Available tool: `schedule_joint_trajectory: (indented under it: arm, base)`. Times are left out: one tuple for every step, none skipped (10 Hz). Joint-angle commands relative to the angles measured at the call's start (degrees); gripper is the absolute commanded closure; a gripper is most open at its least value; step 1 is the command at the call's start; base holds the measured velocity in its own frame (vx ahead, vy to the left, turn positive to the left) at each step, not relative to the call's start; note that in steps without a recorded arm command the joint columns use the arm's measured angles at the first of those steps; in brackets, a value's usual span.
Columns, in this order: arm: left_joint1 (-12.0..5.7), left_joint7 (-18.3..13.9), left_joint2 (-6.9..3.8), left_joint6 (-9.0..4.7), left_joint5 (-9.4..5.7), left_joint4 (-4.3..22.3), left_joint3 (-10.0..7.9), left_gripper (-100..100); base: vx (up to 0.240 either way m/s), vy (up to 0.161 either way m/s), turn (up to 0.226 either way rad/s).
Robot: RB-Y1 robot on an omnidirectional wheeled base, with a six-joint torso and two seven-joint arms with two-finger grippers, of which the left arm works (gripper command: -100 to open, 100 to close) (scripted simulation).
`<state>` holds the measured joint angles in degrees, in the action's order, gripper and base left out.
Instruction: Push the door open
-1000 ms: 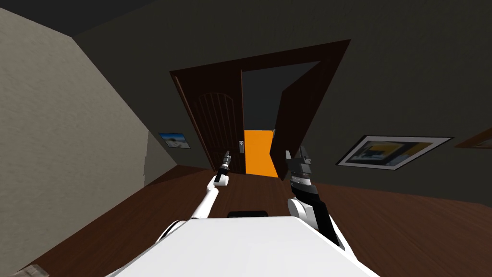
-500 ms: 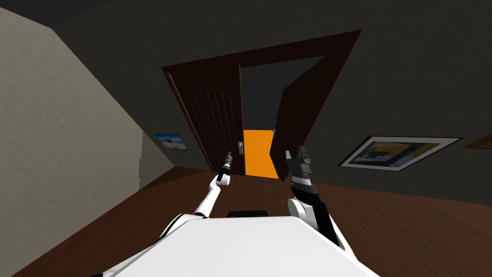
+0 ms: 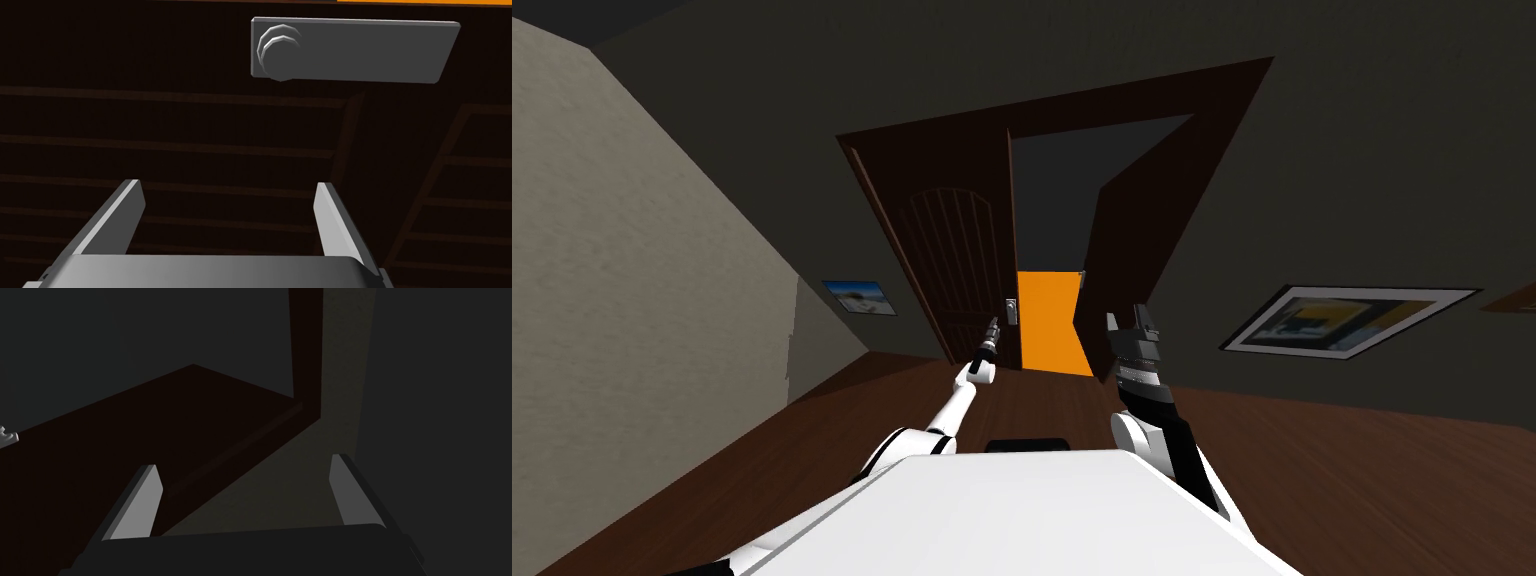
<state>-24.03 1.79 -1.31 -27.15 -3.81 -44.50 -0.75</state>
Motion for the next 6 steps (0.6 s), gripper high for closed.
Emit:
schedule_joint_trajectory:
  arm:
    - [-1.09, -0.19, 0.16, 0.02, 0.0, 2.08, 0.08, -100]
    - [-1.69, -0.2, 0.34, 0.04, 0.0, 3.16, 0.08, -100]
    - [-2.6, -0.22, 0.67, 0.08, 0.01, 4.78, 0.08, -100]
    - [-3.05, -0.23, 0.83, 0.1, 0.01, 5.59, 0.08, -100]
    - [-3.5, -0.24, 0.99, 0.12, 0.02, 6.41, 0.08, -100]
    - [-4.41, -0.26, 1.38, 0.16, 0.02, 8.04, 0.08, -100]
  base:
    - [0.109, -0.001, -0.01]
    - [0.084, 0.002, -0.008]
    - [0.092, 0.002, -0.015]
    - [0.094, -0.008, -0.017]
    - [0.077, 0.0, -0.009]
    - [0.075, 0.009, -0.018]
